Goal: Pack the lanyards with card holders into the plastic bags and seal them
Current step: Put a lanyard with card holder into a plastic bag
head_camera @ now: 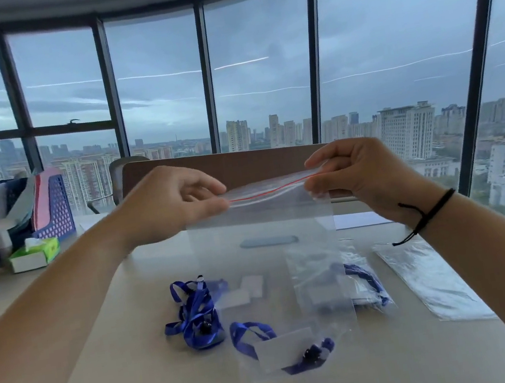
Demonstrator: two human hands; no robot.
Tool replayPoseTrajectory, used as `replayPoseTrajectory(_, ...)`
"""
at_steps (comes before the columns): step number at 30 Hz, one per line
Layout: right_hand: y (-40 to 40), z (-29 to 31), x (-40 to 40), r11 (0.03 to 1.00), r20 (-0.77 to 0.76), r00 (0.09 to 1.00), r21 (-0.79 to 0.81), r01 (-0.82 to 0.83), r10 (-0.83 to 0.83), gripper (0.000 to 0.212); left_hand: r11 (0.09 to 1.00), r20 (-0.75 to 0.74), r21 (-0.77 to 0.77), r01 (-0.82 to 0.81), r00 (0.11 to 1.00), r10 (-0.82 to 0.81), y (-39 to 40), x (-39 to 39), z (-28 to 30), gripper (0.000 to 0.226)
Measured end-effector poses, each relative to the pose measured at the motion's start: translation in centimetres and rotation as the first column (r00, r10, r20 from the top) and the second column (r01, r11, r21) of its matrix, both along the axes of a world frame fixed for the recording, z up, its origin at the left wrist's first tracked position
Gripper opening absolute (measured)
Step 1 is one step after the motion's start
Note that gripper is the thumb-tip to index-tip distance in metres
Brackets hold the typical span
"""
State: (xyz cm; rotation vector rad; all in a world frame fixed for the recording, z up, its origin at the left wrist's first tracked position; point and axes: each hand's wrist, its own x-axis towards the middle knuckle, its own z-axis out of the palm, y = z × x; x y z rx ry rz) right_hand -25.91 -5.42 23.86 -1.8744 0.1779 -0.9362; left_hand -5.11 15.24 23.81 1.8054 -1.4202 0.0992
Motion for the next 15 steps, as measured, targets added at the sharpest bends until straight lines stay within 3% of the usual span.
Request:
replayPoseTrajectory(2, 0.9, -0.3, 0.5, 0.999, 0.000, 1.000, -0.037, -0.004, 0.004, 0.037, 0.995, 0.111, 0.079, 0.056, 0.992, -0.065, -1.3, -1.8, 0.6, 0.040)
replayPoseTrajectory(4, 1.6, -0.5, 0.8, 0.999, 0.019, 1.000, -0.052, 0.003, -0.002, 0.031, 0.984, 0.123, 0.122, 0.132, 0.981, -0.147, -2.9, -3.8, 0.9, 0.043)
replayPoseTrajectory(9, 1.8, -0.6, 0.3, 0.998, 0.074, 0.995, -0.016, 0.061, -0.060, 0.030, 0.975, -0.001, 0.026, 0.222, 0.975, -0.222, -5.2, -5.4, 1.2, 0.010)
replayPoseTrajectory(15, 0.6, -1.0, -1.4, 0.995, 0.097, 0.990, -0.001, 0.104, -0.104, 0.031, 0.978, -0.042, 0.066, 0.196, 0.980, -0.194, -4.8, -4.9, 1.0, 0.006)
